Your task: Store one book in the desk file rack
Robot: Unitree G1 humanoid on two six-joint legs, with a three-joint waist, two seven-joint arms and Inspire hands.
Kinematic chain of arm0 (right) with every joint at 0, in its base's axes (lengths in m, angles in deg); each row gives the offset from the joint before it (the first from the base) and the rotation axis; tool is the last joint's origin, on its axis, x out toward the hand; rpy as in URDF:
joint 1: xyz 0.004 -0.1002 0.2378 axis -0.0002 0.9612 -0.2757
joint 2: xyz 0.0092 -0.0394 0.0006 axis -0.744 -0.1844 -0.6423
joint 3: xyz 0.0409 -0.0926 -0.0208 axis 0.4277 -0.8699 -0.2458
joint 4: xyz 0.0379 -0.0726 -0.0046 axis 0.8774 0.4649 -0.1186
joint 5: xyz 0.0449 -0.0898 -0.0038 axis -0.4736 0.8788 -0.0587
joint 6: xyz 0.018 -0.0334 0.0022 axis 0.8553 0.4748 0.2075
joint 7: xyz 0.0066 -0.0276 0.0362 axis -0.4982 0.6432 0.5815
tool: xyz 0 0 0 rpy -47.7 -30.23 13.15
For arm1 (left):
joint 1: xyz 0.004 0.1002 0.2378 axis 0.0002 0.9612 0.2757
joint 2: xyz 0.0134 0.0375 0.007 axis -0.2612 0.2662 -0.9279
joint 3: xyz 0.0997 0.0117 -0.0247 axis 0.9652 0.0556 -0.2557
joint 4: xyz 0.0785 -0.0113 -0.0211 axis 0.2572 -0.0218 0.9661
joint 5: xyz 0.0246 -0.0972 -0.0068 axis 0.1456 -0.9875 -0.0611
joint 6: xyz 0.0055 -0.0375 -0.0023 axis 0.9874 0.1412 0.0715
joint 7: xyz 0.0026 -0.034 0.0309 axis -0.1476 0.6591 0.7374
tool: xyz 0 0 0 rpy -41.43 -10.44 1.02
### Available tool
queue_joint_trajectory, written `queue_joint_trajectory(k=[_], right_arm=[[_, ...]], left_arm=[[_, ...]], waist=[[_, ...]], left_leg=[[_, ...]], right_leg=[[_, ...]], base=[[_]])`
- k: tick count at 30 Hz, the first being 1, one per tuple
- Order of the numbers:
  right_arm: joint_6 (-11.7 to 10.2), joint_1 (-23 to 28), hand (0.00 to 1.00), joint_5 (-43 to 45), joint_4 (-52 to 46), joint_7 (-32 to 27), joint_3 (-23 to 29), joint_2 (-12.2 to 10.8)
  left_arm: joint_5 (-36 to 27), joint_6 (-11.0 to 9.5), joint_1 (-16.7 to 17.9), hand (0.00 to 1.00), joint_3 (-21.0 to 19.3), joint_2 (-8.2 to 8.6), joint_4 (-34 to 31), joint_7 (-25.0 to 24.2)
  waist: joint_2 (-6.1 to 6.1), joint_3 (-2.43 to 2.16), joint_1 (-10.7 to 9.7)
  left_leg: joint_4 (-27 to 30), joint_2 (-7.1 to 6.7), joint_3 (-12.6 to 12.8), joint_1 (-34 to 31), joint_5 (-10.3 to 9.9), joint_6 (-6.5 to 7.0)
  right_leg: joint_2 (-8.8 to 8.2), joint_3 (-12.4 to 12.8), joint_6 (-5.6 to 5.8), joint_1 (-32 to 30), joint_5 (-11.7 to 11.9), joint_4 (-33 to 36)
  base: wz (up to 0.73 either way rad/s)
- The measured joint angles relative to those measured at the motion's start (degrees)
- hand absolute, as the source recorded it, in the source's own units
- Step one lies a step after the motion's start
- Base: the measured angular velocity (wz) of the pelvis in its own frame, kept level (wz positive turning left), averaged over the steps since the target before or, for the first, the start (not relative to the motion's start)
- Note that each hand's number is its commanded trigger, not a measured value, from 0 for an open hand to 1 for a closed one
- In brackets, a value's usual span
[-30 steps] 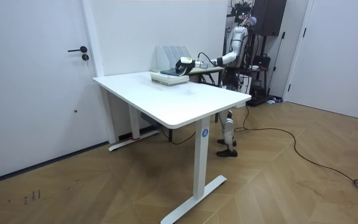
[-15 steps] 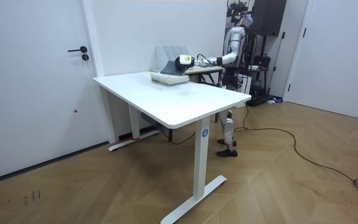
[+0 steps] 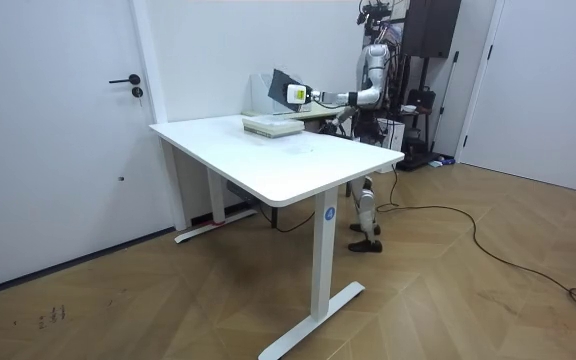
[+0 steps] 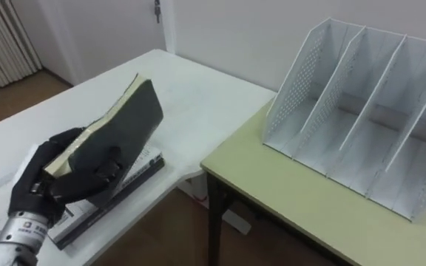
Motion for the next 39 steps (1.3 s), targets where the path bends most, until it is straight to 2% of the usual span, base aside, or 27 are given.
queue_joint_trajectory(k=[2, 6, 7, 8, 9, 10, 11, 12, 13, 14, 15, 16, 17, 18, 20, 23, 25, 31, 35, 39], right_arm=[[-0.3, 1.2, 0.0, -1.8, -4.0, 2.0, 0.0, 0.1], [-0.2, 2.3, 0.0, -3.7, -12.5, 6.8, 0.0, 1.0], [-0.2, 2.4, 0.0, -3.9, -14.6, 8.0, 0.0, 1.2], [-0.2, 2.4, 0.0, -4.2, -15.6, 8.6, 0.0, 1.5], [-0.3, 2.3, 0.0, -5.9, -16.8, 10.0, 0.1, 1.7], [-0.3, 1.8, 0.0, -6.4, -19.3, 11.2, 0.1, 1.8], [-0.3, 1.8, 0.0, -7.2, -20.4, 11.7, 0.2, 2.1], [-0.4, 1.9, 0.0, -8.6, -21.9, 12.6, 1.1, 2.9], [-0.4, 1.8, 0.0, -9.8, -22.2, 13.7, 1.9, 3.5], [-0.2, 1.8, 0.0, -10.8, -22.2, 14.3, 2.1, 3.8], [0.0, 1.8, 0.0, -13.1, -22.3, 15.5, 2.7, 4.4], [1.3, 1.9, 0.0, -16.0, -22.6, 16.6, 3.7, 4.0], [1.9, 1.8, 0.0, -17.6, -23.1, 17.2, 4.5, 4.0], [2.8, 1.8, 0.0, -20.3, -24.8, 18.6, 5.9, 4.0], [3.0, 1.5, 0.0, -23.3, -28.7, 20.9, 8.3, 4.0], [4.0, 1.6, 0.0, -27.3, -33.9, 24.5, 11.0, 3.9], [6.5, 1.6, 0.0, -31.2, -35.3, 26.1, 11.0, 3.9], [11.4, 1.5, 0.0, -33.4, -38.6, 28.5, 10.8, 3.8], [12.9, 1.5, 0.0, -35.5, -39.4, 30.2, 10.8, 3.8], [14.3, 1.5, 0.0, -35.7, -40.9, 32.2, 10.8, 3.7]], left_arm=[[-3.8, -0.3, 0.0, 1.0, -0.2, -0.16, -0.1, -1.4], [-6.9, -0.8, 0.0, 1.0, -1.8, -0.41, -0.5, -2.9], [-7.3, -0.8, 0.1, 1.0, -1.9, -0.35, -0.4, -3.7], [-7.8, -0.8, 0.2, 1.0, -1.9, -0.27, -0.4, -4.2], [-10.0, -1.0, 0.9, 1.0, -2.1, -0.33, -0.3, -5.3], [-12.8, -1.2, 1.2, 1.0, -3.7, -0.37, -0.3, -6.4], [-14.0, -1.2, 1.5, 1.0, -4.3, 0.08, -0.1, -6.7], [-16.3, -1.2, 1.9, 1.0, -4.4, 0.17, 0.2, -7.4], [-18.5, -1.0, 2.3, 1.0, -4.4, 0.11, 0.2, -9.5], [-19.7, -0.8, 2.4, 1.0, -4.4, 0.11, 0.2, -10.8], [-21.8, -0.6, 2.3, 1.0, -4.1, 0.08, 0.1, -12.8], [-24.1, -0.4, 2.7, 1.0, -4.0, -0.05, 0.1, -14.6], [-25.7, -0.2, 2.8, 1.0, -4.1, -0.05, 0.1, -15.2], [-29.2, -0.1, 2.9, 1.0, -4.2, -0.27, 0.1, -16.0], [-33.0, -0.1, 2.9, 1.0, -6.3, -0.41, 0.2, -18.1], [-39.6, 0.3, 3.4, 1.0, -8.8, -0.45, 0.4, -22.1], [-44.2, 1.9, 3.4, 1.0, -8.2, -0.26, 1.2, -24.4], [-44.5, 6.7, 3.5, 1.0, -5.2, -0.21, 3.1, -26.5], [-44.7, 9.0, 3.5, 1.0, -3.5, -0.18, 3.1, -27.9], [-44.7, 10.6, 3.5, 1.0, -2.8, 0.04, 3.1, -32.0]], waist=[[-0.19, 0.12, 0.3], [-0.52, 0.35, 0.8], [-0.44, 0.4, 1.0], [-0.1, 0.68, 1.4], [0.6, 1.0, 2.0], [-0.82, 0.62, 2.1], [-0.39, 0.78, 1.4], [-0.48, 0.65, -0.6], [-0.66, 0.73, -1.1], [-0.99, 0.74, -1.1], [-1.18, 0.75, -1.4], [-1.73, 0.33, -0.9], [-1.75, 0.22, -0.8], [-1.89, 0.13, 0.5], [-1.76, 0.18, 1.4], [-1.42, 0.28, 1.8], [-1.42, 0.27, 1.8], [-1.45, 0.27, 1.9], [-1.47, 0.25, 1.8], [-1.37, 0.32, 1.9]], left_leg=[[-0.2, 0.0, -1.6, 0.5, 0.0, -0.03], [-0.5, 0.29, -1.8, 0.6, 0.0, -0.04], [-0.6, 0.69, -3.0, 0.9, 0.0, -0.02], [-0.7, 1.2, -5.1, 1.5, 0.0, -0.02], [-0.8, 2.37, -10.5, 2.1, 0.0, -0.1], [-0.2, 2.31, -12.2, 1.1, -0.3, -0.83], [0.1, 2.84, -12.2, 0.6, -0.8, -1.89], [0.2, 3.47, -8.9, 0.4, -1.1, -2.71], [0.5, 3.84, -4.5, 0.2, -1.3, -3.22], [0.8, 3.82, -2.7, -0.3, -1.5, -3.64], [-0.3, 3.93, -1.0, -2.6, -1.0, -3.74], [0.1, 4.17, 1.8, -3.2, 0.4, -2.52], [0.4, 4.09, 2.6, -2.9, 0.6, -2.42], [0.4, 3.89, 3.5, -2.1, 0.6, -2.4], [0.4, 3.36, 2.1, -1.2, 0.6, -2.4], [0.2, 3.15, 1.3, 0.1, 0.5, -2.41], [0.2, 3.19, 1.3, 0.5, 0.5, -2.41], [0.2, 3.2, 1.6, 0.0, 0.5, -2.41], [0.2, 3.24, 1.7, -0.6, 0.5, -2.41], [0.2, 3.24, 1.9, -0.6, 0.5, -2.42]], right_leg=[[-0.17, 0.0, 0.0, 0.6, 0.0, -0.3], [0.02, 0.0, 0.0, 0.4, 0.0, 0.2], [0.29, -0.1, 0.0, -0.5, -0.1, 2.2], [0.61, -0.2, 0.06, -2.0, -0.3, 5.0], [2.23, 1.8, 0.27, -5.1, -2.0, 6.5], [2.31, 3.5, -1.29, -7.1, 2.6, 0.1], [2.27, 2.1, -2.16, -7.0, 3.9, 0.6], [2.37, 0.8, -2.21, -6.4, 4.1, 0.5], [2.34, 1.3, -2.22, -6.1, 4.1, 0.9], [2.2, 2.7, -2.22, -5.8, 4.1, 0.8], [2.05, 6.3, -2.09, -5.7, 4.0, 0.7], [1.53, 7.5, -1.25, -5.7, 3.6, 1.0], [1.43, 7.4, -1.01, -5.5, 3.6, 1.1], [1.26, 6.8, -0.7, -5.3, 3.5, 1.0], [0.93, 5.0, -0.62, -4.3, 3.4, 0.7], [0.73, 4.9, -0.61, -2.7, 3.4, 0.7], [0.72, 4.7, -0.47, -2.1, 3.3, 0.8], [0.75, 4.7, 0.02, -2.8, 3.0, 0.8], [0.88, 4.7, 0.02, -3.5, 3.0, 0.8], [1.0, 4.7, 0.02, -3.7, 3.0, 0.8]], base=[[-0.04], [0.03], [-0.15], [-0.34], [-0.53], [-0.4], [0.0], [0.37], [0.35], [0.38], [0.47], [0.47], [0.21], [0.0], [-0.02], [-0.03], [0.07], [-0.02], [-0.08], [-0.06]])
